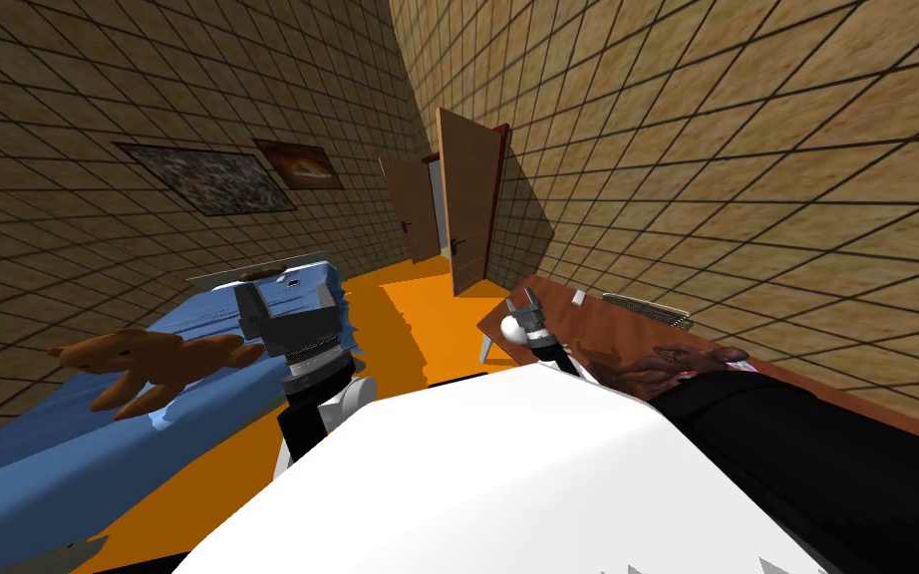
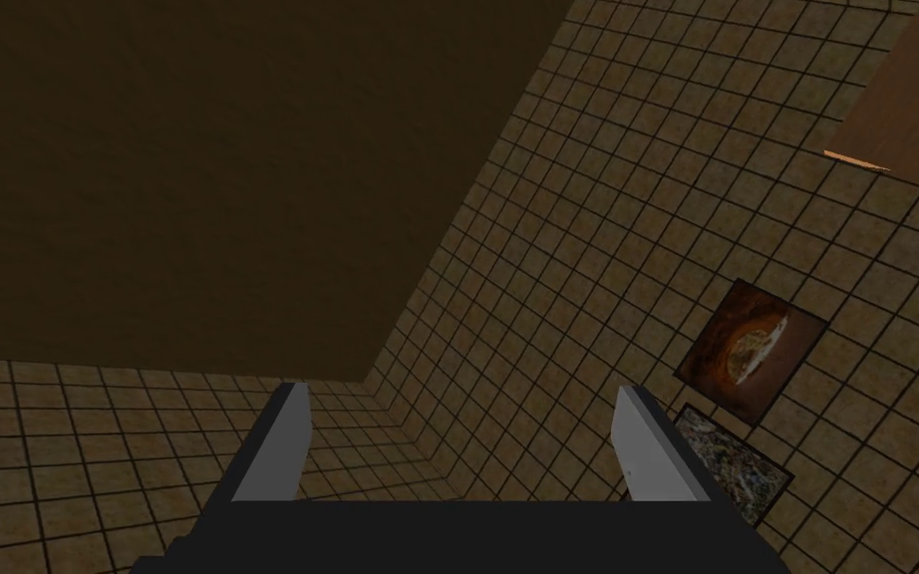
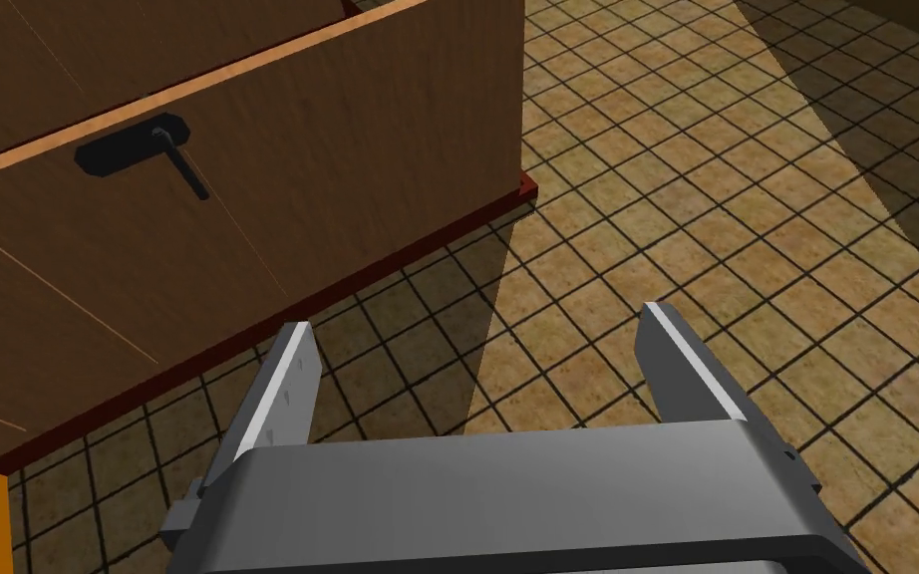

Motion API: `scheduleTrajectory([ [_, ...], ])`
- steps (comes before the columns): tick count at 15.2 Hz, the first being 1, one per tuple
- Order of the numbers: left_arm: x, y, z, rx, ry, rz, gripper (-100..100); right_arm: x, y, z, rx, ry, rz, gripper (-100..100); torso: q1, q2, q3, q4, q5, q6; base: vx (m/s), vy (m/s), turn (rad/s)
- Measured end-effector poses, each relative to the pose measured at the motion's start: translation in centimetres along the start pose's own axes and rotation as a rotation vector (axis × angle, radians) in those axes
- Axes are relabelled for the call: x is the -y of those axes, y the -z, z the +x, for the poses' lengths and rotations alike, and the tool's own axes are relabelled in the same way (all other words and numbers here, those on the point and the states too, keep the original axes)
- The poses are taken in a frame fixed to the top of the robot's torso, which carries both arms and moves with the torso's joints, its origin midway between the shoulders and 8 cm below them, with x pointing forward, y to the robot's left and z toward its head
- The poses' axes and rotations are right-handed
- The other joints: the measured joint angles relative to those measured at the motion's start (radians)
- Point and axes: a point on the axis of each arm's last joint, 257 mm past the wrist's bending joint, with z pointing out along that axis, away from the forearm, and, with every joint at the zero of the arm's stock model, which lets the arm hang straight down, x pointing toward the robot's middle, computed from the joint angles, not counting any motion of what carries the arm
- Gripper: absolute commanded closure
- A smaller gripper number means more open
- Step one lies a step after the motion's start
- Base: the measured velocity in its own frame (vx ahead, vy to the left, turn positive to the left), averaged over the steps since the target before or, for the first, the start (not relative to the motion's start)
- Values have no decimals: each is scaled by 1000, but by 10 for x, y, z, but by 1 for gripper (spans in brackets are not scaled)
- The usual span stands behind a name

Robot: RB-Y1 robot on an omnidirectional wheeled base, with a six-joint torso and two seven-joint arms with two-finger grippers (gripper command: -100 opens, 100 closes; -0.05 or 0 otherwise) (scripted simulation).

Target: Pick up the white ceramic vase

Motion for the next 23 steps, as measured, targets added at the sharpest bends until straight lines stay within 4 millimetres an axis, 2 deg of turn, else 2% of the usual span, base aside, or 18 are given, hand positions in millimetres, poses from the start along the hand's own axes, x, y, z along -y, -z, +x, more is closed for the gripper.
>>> scheduleTrajectory([
  [9,0,0,0,0,0,0,0,32,26,-28,33,-175,71,-100,0,0,0,0,0,0,-22,-34,145],
  [23,0,0,0,0,0,0,0,65,71,-76,118,-433,148,-100,0,0,0,0,0,0,-25,-31,144],
])
